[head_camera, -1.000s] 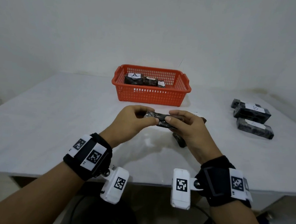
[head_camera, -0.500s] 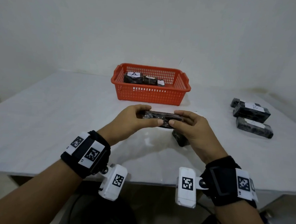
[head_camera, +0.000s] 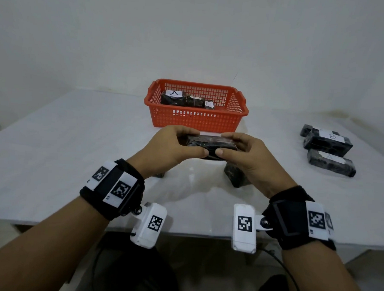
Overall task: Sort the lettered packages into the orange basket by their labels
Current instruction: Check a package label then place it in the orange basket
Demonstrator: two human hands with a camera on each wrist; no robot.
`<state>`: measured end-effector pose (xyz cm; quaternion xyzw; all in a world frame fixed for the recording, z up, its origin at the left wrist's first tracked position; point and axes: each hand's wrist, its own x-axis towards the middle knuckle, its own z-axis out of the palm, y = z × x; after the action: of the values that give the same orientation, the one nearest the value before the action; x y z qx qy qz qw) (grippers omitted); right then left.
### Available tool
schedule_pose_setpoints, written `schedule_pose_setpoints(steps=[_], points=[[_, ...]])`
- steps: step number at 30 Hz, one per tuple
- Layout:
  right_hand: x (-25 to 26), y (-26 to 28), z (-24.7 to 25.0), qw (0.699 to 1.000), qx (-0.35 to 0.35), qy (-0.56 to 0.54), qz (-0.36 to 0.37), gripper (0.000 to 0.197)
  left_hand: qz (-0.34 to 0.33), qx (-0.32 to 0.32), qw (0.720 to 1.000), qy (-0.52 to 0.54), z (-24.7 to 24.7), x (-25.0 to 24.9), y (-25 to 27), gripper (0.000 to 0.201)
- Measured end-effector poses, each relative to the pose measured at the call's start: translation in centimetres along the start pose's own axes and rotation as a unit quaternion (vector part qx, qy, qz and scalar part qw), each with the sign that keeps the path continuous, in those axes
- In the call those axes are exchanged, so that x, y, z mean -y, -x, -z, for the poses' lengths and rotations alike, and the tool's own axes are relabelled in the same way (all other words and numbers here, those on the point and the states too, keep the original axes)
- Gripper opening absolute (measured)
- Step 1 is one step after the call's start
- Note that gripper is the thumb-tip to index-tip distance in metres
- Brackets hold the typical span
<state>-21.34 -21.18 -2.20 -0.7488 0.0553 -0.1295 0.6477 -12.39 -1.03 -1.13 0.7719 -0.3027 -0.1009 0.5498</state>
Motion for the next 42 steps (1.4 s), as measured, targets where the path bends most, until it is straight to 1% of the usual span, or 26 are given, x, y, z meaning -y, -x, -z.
schedule_pose_setpoints(steps=[2, 4, 5, 7, 9, 10, 12, 13, 14, 16, 19, 21, 23, 25, 29, 31, 32, 36, 39, 42], points=[[0.0, 0.2, 0.1, 1.0, 0.002, -0.012, -0.001, 0.058, -0.002, 0.005, 1.0, 0.009, 0.1, 0.0, 0.0, 0.048], [0.1, 0.5, 0.3, 1.0, -0.007, -0.01, 0.009, 0.055, 0.004, 0.023, 1.0, 0.012, 0.1, 0.2, -0.1, 0.059], [0.1, 0.6, 0.4, 1.0, -0.008, -0.008, 0.012, 0.056, 0.005, 0.031, 0.999, 0.015, 0.1, 0.2, 0.0, 0.065], [0.1, 0.9, 0.4, 1.0, -0.001, -0.02, 0.013, 0.068, -0.005, 0.026, 0.999, 0.018, 0.2, 0.3, 0.1, 0.071], [0.0, 1.0, 0.4, 0.999, 0.019, -0.035, 0.001, 0.079, -0.022, 0.003, 1.0, 0.021, 0.1, 0.4, 0.1, 0.071], [0.0, 1.0, 0.3, 0.999, 0.032, -0.044, -0.006, 0.075, -0.026, -0.005, 0.999, 0.025, 0.0, 0.3, 0.2, 0.072], [0.3, 1.2, 0.0, 0.997, 0.04, -0.065, -0.016, 0.051, -0.026, 0.002, 0.999, 0.035, -0.1, 0.2, 0.2, 0.076], [0.4, 1.2, -0.2, 0.997, 0.03, -0.075, -0.018, 0.04, -0.028, 0.014, 0.999, 0.038, -0.2, 0.1, 0.3, 0.077], [0.4, 1.2, -0.2, 0.996, 0.011, -0.082, -0.018, 0.034, -0.029, 0.025, 0.998, 0.043, -0.3, 0.1, 0.4, 0.077], [0.2, 1.2, -0.2, 0.997, -0.02, -0.079, -0.009, 0.031, -0.022, 0.027, 0.997, 0.066, -0.5, -0.1, 0.5, 0.07], [-0.3, 1.1, -0.2, 0.997, -0.043, -0.061, 0.002, 0.033, -0.007, 0.002, 0.996, 0.092, -0.9, 0.0, 0.4, 0.041], [-0.3, 1.2, -0.2, 0.997, -0.047, -0.053, 0.005, 0.034, -0.018, -0.014, 0.997, 0.077, -0.9, 0.4, 0.2, 0.029], [-0.4, 1.3, -0.4, 0.997, -0.05, -0.053, 0.002, 0.034, -0.025, -0.023, 0.997, 0.069, -0.8, 0.8, 0.2, 0.029], [-0.5, 1.2, -0.6, 0.997, -0.056, -0.056, -0.003, 0.03, -0.034, -0.023, 0.996, 0.078, -0.9, 0.7, 0.2, 0.031], [-0.6, 1.1, -0.8, 0.997, -0.066, -0.034, 0.007, 0.022, -0.028, 0.0, 0.995, 0.094, -1.3, 0.6, 0.2, 0.032], [-0.5, 1.1, -0.7, 0.997, -0.063, -0.036, 0.005, 0.023, -0.024, 0.013, 0.995, 0.095, -1.3, 0.6, 0.2, 0.034], [-0.5, 1.1, -0.5, 0.998, -0.057, -0.039, 0.001, 0.024, -0.025, 0.007, 0.996, 0.088, -1.3, 0.5, 0.2, 0.035], [-0.8, 1.2, -0.3, 0.999, -0.011, -0.047, -0.02, 0.03, -0.028, -0.039, 0.995, 0.085, -0.9, 0.6, -0.1, 0.039], [-1.2, 1.5, 0.0, 0.999, -0.024, -0.031, -0.017, 0.027, -0.02, -0.028, 0.996, 0.086, -0.9, 0.7, -0.2, 0.042], [-1.2, 1.5, 0.1, 0.999, -0.036, -0.01, -0.005, 0.028, -0.033, -0.02, 0.997, 0.064, -0.9, 0.7, -0.1, 0.039]])
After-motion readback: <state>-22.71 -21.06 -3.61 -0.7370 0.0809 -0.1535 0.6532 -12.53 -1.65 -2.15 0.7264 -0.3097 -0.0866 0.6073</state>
